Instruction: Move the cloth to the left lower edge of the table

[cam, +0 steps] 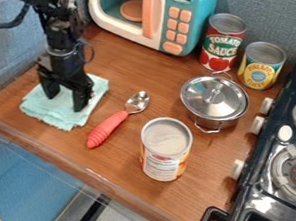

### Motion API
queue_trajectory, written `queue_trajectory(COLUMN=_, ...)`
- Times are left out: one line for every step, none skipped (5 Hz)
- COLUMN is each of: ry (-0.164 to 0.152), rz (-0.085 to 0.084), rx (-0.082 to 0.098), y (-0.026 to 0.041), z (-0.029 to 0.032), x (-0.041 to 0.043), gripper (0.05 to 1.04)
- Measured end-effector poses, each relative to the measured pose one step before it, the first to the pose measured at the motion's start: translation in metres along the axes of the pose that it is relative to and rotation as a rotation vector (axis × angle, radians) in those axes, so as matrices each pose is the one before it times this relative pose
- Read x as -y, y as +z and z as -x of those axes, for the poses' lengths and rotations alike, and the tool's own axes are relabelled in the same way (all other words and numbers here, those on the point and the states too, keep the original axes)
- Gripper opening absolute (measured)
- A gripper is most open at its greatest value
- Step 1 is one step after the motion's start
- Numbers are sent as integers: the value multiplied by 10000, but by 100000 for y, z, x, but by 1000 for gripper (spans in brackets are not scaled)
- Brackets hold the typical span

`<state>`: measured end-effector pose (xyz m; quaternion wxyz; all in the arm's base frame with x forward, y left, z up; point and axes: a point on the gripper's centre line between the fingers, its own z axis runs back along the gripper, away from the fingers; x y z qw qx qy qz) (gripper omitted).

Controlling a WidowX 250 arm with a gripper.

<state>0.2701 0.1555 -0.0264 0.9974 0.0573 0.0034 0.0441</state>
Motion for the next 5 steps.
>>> queue_trajectory(ry=-201, rz=10, rx=-29, y=250, z=437, x=143, gripper=998)
queue_trajectory(ry=-247, rz=399, rx=-601, y=400, z=1910, x=443, gripper=998)
queue_trajectory(ry=-22, rz=517, rx=159, y=1793, z=-181, x=565, gripper=1003)
queue_trajectory(ry=46, rz=181, rx=686, y=2878, z=-1290, x=209, gripper=1000)
queue_trajectory(ry=-18, rz=-136, rx=325, y=1910, z=-337, x=612, gripper=1000)
